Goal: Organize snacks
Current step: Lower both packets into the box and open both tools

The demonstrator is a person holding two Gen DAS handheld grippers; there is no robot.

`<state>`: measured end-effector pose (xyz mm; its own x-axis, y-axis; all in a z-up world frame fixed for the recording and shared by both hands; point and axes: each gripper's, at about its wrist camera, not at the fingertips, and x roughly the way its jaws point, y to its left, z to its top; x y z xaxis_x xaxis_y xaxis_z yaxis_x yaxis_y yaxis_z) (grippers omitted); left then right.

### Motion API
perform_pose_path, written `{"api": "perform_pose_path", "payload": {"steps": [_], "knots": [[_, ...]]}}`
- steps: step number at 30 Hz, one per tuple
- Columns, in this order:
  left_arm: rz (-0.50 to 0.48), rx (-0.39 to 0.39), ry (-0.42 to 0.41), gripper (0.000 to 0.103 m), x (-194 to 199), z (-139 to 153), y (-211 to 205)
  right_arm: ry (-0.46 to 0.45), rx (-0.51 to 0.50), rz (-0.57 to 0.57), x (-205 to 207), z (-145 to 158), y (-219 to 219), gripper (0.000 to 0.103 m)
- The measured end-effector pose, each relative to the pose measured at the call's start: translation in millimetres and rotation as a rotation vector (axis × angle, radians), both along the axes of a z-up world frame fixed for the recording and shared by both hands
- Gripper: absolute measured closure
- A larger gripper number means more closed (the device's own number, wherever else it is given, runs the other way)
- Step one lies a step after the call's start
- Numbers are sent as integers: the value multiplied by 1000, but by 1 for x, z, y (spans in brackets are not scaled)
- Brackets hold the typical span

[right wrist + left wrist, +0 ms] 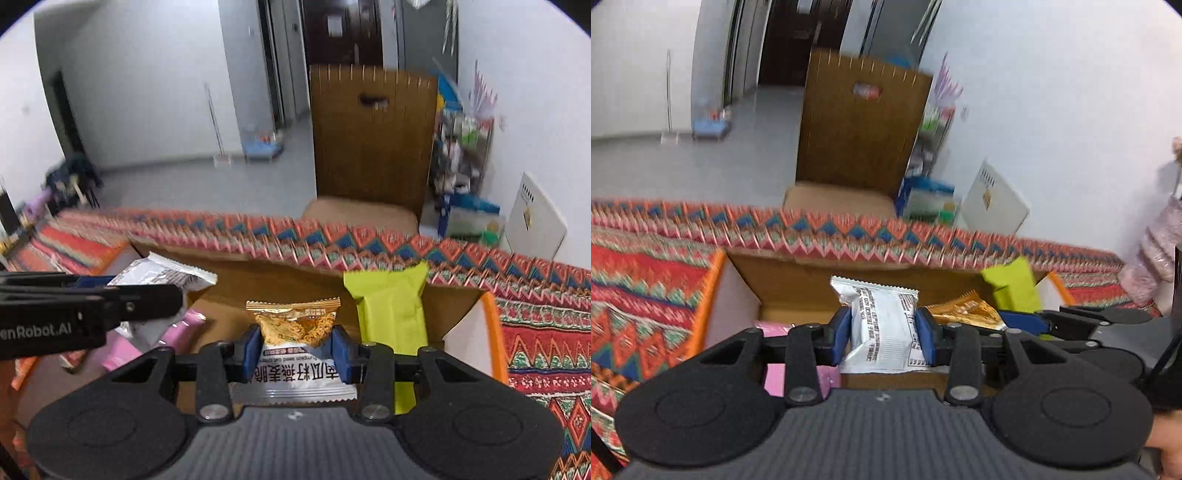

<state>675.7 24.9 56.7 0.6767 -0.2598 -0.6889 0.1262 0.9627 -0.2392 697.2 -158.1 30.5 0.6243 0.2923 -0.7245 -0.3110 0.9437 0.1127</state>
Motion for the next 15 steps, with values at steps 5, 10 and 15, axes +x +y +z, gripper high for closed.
{"api": "perform_pose_path", "payload": {"steps": [5, 10, 15], "knots": [[7, 21, 53, 64, 16, -20, -3, 90, -19, 2, 22, -16, 6, 62], [23, -20, 102, 58, 16, -30, 9, 97, -75, 15, 26, -16, 15, 60], [36, -22, 77, 52, 6, -21, 22, 82, -45, 18, 18, -9, 16, 49]]}}
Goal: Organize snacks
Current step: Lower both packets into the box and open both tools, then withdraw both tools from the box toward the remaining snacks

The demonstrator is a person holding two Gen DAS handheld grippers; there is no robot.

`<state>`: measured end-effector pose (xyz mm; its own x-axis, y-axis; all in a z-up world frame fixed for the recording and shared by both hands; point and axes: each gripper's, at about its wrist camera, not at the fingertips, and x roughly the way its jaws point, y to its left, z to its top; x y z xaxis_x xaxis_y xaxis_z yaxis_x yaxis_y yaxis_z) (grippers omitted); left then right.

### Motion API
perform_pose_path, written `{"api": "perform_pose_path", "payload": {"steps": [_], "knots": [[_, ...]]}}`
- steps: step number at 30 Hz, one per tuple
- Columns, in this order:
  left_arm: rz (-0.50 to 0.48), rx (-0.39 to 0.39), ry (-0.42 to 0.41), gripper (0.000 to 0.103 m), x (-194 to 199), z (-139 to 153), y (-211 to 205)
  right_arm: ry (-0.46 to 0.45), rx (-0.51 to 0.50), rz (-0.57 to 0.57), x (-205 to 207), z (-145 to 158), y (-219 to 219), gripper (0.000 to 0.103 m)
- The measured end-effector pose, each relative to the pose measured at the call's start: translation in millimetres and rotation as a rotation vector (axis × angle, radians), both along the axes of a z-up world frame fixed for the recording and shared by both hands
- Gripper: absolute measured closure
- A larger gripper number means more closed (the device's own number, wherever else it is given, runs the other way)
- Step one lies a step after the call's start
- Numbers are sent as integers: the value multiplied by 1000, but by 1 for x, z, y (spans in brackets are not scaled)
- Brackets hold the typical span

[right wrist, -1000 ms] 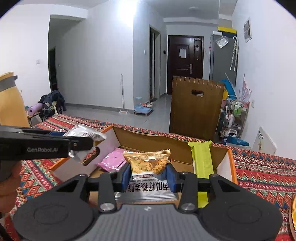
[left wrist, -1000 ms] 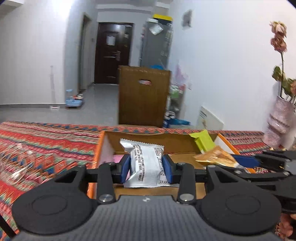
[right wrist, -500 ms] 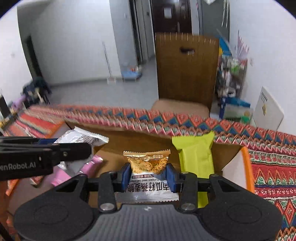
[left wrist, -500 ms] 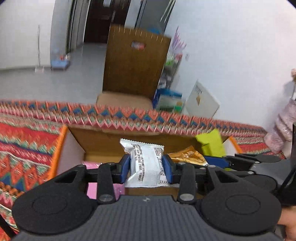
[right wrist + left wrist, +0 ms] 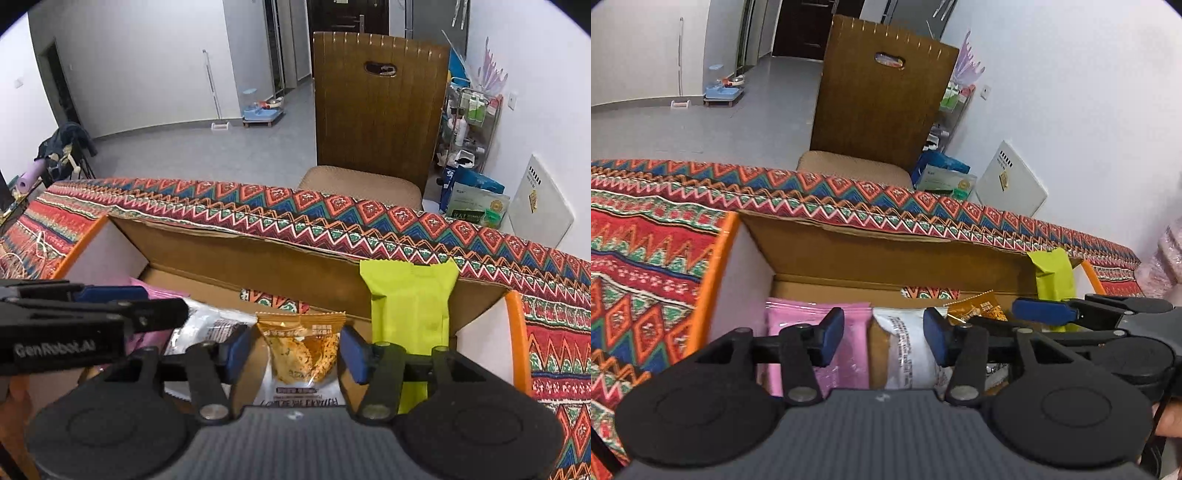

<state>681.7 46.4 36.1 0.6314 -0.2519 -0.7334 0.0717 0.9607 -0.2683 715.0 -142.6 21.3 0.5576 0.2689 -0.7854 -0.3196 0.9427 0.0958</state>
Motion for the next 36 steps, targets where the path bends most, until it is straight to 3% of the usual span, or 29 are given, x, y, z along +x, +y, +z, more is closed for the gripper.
{"api": "perform_pose_path", "payload": {"steps": [6, 7, 9, 13, 15, 18, 36], "knots": [[25, 38, -75, 36, -25, 29, 10, -26, 20, 6, -18, 18, -10, 47], [25, 52, -93, 34, -31, 34, 9, -31, 27, 2, -23, 23, -13, 43], [27, 55, -127, 18, -44, 47, 10, -49, 39, -6, -35, 31, -19, 38], [32, 78, -183, 13, -75, 68, 7, -99, 38, -31, -59, 48, -29, 25], [29, 90, -219, 4, -95, 78, 5, -123, 32, -41, -76, 55, -35, 23], [39, 105, -257, 3, -119, 89, 2, -157, 20, -61, -101, 62, -40, 17], [51, 129, -344, 1, -284, 90, -24, -325, -43, -72, -275, 73, -68, 16]]}}
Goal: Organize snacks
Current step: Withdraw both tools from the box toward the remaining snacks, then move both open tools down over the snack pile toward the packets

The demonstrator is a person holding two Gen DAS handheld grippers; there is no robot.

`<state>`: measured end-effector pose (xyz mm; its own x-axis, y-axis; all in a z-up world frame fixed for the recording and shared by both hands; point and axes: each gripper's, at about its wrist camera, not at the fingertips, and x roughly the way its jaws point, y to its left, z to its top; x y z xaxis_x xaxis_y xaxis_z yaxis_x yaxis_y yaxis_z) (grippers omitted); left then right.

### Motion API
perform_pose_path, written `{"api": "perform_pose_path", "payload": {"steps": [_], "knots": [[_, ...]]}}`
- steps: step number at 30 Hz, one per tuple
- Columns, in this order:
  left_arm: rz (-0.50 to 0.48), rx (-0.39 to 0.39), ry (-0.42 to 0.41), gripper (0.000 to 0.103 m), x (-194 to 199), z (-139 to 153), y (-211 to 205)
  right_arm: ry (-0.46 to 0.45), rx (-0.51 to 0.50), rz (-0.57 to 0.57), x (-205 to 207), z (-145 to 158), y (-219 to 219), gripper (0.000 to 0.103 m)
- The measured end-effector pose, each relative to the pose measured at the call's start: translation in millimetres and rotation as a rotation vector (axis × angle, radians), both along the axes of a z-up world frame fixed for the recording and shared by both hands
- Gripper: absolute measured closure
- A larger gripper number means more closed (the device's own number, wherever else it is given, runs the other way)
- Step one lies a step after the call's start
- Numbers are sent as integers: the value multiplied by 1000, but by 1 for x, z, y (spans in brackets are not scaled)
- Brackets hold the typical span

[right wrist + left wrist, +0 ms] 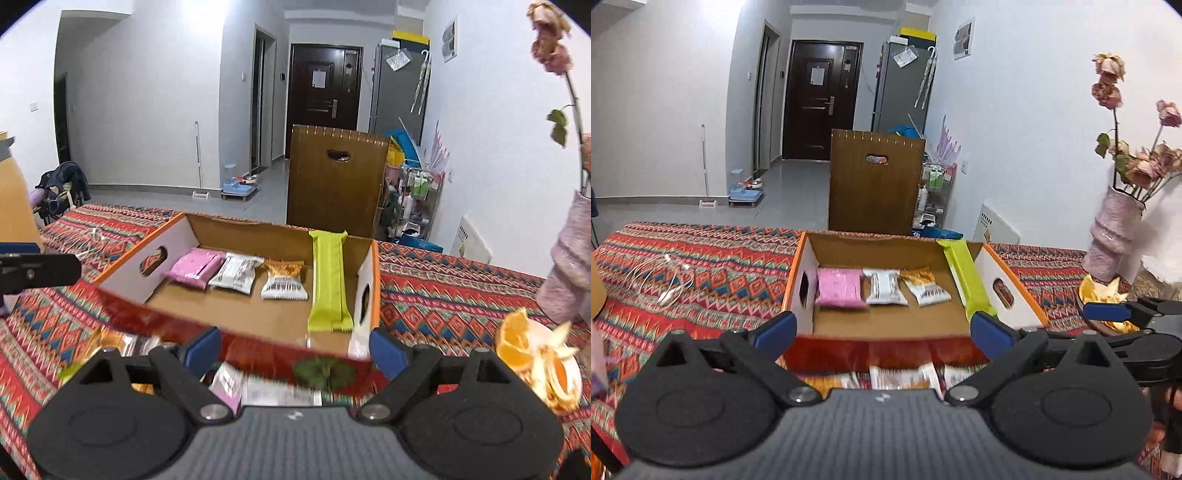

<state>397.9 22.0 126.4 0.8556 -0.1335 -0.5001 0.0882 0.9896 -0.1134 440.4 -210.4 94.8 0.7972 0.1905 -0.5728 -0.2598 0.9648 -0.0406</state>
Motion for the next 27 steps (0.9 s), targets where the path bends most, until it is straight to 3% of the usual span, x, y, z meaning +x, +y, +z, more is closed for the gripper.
{"api": "perform_pose_path", "payload": {"steps": [15, 27], "knots": [[-20, -11, -33, 0, -155, -35, -6, -43, 61, 3, -159, -23, -31, 15], [-6, -22, 4, 0, -243, -61, 7, -55, 130, 1, -260, -42, -38, 15]]}}
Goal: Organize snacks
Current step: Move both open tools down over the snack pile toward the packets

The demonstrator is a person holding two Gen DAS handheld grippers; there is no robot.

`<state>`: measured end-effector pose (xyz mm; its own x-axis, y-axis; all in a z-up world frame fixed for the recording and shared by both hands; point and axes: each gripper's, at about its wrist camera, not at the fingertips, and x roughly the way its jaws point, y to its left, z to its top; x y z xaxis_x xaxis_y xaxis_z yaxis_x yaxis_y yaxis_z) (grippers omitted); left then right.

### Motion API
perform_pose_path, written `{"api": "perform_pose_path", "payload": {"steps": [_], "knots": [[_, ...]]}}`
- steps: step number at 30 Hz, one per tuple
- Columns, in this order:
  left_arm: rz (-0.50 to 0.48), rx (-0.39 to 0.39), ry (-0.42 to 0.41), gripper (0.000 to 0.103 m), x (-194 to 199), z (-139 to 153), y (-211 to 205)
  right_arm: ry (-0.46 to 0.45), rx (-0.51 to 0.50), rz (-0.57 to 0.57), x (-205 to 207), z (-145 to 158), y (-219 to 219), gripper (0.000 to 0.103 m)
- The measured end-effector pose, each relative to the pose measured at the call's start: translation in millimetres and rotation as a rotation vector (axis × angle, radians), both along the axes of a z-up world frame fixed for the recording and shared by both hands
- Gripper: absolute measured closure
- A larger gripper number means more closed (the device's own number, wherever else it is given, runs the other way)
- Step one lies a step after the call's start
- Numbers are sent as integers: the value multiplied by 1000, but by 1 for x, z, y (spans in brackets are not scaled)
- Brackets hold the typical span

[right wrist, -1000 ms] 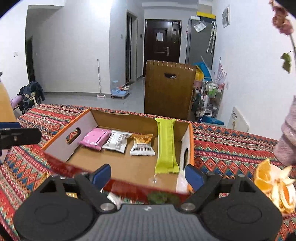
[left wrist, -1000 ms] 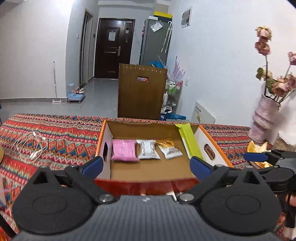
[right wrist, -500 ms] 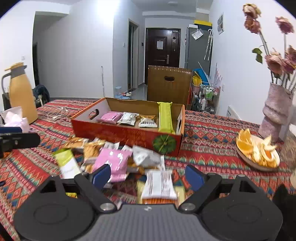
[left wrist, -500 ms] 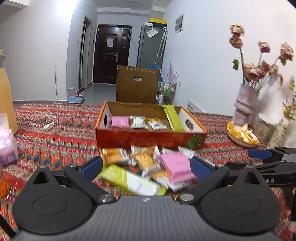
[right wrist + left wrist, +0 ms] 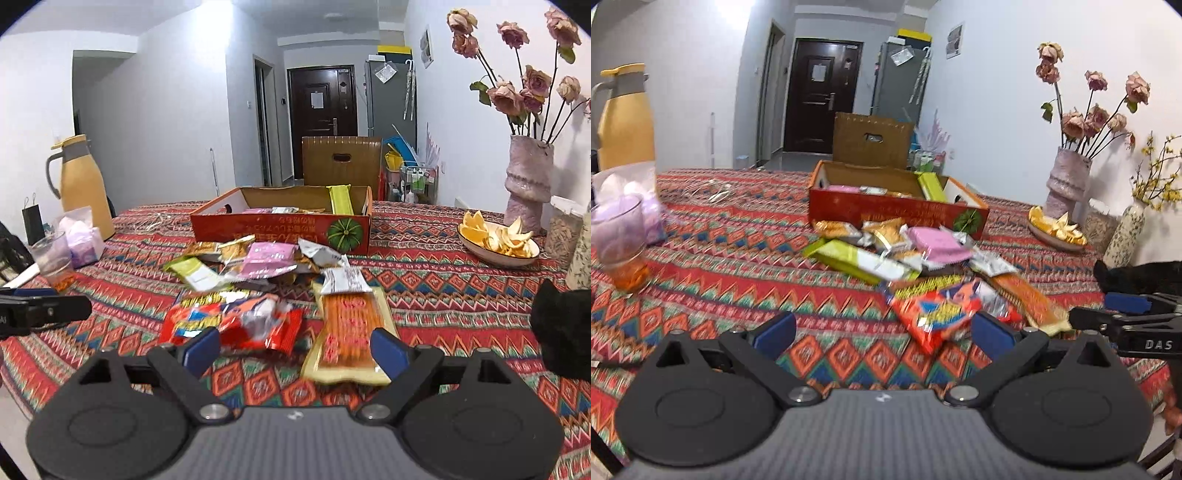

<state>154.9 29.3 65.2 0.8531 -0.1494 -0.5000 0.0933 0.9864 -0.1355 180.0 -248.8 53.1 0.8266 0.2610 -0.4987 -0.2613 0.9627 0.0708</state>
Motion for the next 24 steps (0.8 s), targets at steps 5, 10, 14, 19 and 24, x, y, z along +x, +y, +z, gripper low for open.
{"api": "perform_pose_path", "payload": {"steps": [5, 10, 14, 19, 24], "knots": [[13, 9, 25, 0, -16, -9, 1, 11, -5, 0, -22, -8, -4, 12], [8, 20, 22, 0, -19, -11, -3, 15, 0, -9, -31, -14, -7, 12], [11, 23, 23, 0, -11, -11, -5, 14, 8, -18, -26, -16, -9, 12], [20, 23, 37, 0, 6, -13, -6, 24, 8, -21, -11, -21, -10, 12], [33, 30, 44, 0, 25, -17, -6, 35, 7, -27, 8, -25, -11, 12]]}}
